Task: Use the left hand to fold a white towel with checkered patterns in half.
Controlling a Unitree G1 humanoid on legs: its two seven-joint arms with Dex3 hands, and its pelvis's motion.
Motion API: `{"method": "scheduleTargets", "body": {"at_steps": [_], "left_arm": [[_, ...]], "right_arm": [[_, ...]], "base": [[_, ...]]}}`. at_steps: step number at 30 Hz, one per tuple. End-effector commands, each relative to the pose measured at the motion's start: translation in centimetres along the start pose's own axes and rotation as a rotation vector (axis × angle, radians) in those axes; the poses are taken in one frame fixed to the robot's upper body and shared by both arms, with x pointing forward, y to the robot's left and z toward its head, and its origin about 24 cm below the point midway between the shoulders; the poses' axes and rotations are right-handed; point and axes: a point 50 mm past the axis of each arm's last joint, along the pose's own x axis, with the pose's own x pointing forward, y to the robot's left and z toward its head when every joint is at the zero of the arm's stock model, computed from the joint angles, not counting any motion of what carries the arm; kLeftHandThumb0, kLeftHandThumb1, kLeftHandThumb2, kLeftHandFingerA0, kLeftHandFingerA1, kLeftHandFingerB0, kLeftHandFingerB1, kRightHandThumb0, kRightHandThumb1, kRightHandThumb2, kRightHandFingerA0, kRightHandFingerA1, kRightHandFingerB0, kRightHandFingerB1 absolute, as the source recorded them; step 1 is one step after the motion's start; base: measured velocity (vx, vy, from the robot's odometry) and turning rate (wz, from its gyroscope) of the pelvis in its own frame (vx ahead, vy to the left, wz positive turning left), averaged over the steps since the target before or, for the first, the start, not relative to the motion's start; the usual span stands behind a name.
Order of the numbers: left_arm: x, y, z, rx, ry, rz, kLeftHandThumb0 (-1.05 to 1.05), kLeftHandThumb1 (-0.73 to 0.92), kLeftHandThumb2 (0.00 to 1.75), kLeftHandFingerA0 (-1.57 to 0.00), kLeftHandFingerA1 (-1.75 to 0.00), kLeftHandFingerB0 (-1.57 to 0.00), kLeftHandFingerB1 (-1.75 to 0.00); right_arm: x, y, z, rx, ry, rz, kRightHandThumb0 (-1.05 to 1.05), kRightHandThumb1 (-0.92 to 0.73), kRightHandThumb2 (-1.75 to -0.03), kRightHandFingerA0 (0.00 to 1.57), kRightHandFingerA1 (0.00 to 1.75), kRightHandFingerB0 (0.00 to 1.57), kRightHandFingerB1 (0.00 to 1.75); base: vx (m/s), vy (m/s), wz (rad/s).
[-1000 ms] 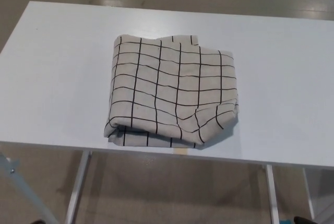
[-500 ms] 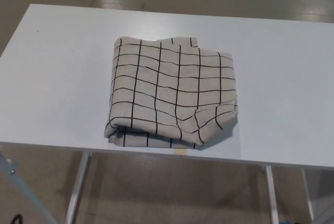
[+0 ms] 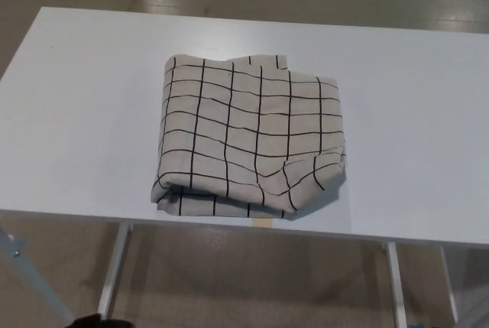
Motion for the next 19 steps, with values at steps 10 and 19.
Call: {"method": "scheduleTargets", "body": {"at_steps": [10,19], "left_arm": [[-0.3,-1.3,-4.5,-0.313,0.307,0.135,-0.52,0.39,0.68,-0.41,-0.46,-0.36,-0.42],[0.0,-1.3,-4.2,-0.345,0.281,0.134,-0.5,0.39,0.67,-0.41,-0.46,-0.36,-0.42]], "right_arm": [[0.0,0.3,-0.7,0.018,0.075,0.012,-0.42,-0.82,-0.64,0.4,0.46,0.51,0.52],[0.5,0.2,-0.6,-0.002,0.058,0.004,-0.41,-0.82,-0.64,0.41,0.48,0.52,0.53]], "base": [[0.0,0.0,0.0],[0.0,0.0,0.0]]}}
